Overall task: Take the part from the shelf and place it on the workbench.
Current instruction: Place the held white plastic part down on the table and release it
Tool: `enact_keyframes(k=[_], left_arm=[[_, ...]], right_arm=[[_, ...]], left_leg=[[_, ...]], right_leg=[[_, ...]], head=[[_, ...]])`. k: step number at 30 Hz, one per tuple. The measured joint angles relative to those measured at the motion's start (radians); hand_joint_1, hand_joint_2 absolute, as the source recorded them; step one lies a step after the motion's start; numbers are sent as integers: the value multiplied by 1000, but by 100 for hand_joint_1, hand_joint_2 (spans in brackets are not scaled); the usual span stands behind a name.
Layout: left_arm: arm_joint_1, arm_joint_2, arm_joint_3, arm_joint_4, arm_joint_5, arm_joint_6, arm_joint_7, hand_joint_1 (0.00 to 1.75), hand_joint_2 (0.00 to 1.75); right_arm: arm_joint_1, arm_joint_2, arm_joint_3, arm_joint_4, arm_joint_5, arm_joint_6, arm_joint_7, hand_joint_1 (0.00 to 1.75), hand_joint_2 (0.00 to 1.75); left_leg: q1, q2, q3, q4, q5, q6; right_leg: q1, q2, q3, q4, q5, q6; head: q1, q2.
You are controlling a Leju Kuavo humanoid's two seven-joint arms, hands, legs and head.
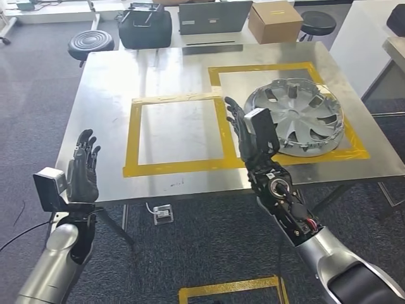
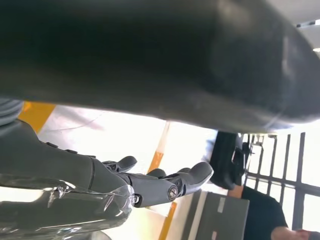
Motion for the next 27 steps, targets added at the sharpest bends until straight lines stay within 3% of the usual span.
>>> enact_keyframes(k=[1,2,3,4,6,8,11,13,15,16,17,18,21,22,25,27], left_arm=[[2,0,0,0,0,0,1,0,0],[3,-1,0,0,0,1,1,0,0],[4,-1,1,0,0,2,1,0,0],[5,-1,1,0,0,4,1,0,0],[5,-1,3,0,0,8,2,0,0],[6,0,4,-1,0,14,5,0,0],[11,0,5,-5,0,20,10,0,0],[12,1,6,-9,-1,23,12,0,0],[15,1,7,-12,-1,26,14,0,0],[19,2,7,-13,-1,27,16,0,0],[22,2,7,-14,-2,27,17,0,0],[25,2,7,-16,-2,28,18,0,0],[27,3,8,-26,-3,30,20,0,0],[26,3,9,-31,-4,31,20,0,0],[26,4,10,-39,-4,31,21,0,0],[26,4,11,-41,-4,32,22,0,0]], right_arm=[[6,0,1,-3,0,1,1,0,0],[10,0,2,-6,0,1,1,0,0],[12,0,2,-9,0,2,1,0,0],[13,0,3,-13,0,3,2,0,0],[13,0,6,-21,-1,7,3,0,0],[14,0,8,-28,-3,11,6,0,0],[16,0,12,-36,-4,14,14,0,0],[15,0,12,-42,-4,15,18,0,0],[16,0,14,-45,-5,15,23,0,0],[16,0,16,-45,-5,15,25,0,0],[16,0,17,-45,-5,15,27,0,0],[17,0,18,-46,-6,15,29,0,0],[16,0,21,-53,-11,15,31,0,0],[15,0,21,-55,-13,15,31,0,0],[16,0,24,-58,-14,15,32,0,0],[17,0,26,-60,-15,15,32,0,0]], left_leg=[[0,0,0,1,-1,-1],[2,0,0,3,-3,-3],[4,-1,0,7,-5,-6],[6,-2,0,12,-9,-12],[8,-4,-4,28,-17,-25],[5,-5,-11,39,-17,-37],[7,-3,-21,50,-23,-51],[8,4,-53,125,-79,-58],[8,8,-112,265,-157,-61],[8,9,-134,321,-181,-60],[8,9,-140,344,-187,-58],[6,9,-124,327,-176,-53],[-5,12,4,124,-106,-28],[-10,14,32,75,-93,-22],[-17,15,39,43,-74,-12],[-13,17,34,32,-56,-3]], right_leg=[[-3,-1,-23,46,-11,4],[-7,-2,-28,53,-3,8],[-11,-3,-12,19,23,12],[-15,-4,18,-45,60,15],[-16,-1,84,-170,105,18],[-12,3,108,-210,107,7],[-10,1,103,-209,116,-17],[-11,-2,97,-212,125,-33],[-7,-5,84,-212,133,-44],[-5,-6,77,-212,138,-48],[-2,-7,70,-212,143,-50],[1,-7,63,-212,148,-51],[8,-8,50,-212,163,-48],[9,-9,48,-211,167,-45],[6,-9,43,-216,181,-28],[5,-9,31,-201,162,-17]], head=[[4,0],[8,0],[12,0],[15,0],[24,0],[26,0],[17,0],[6,0],[-9,0],[-15,0],[-19,0],[-22,0],[-24,0],[-22,0],[-20,0],[-20,0]])
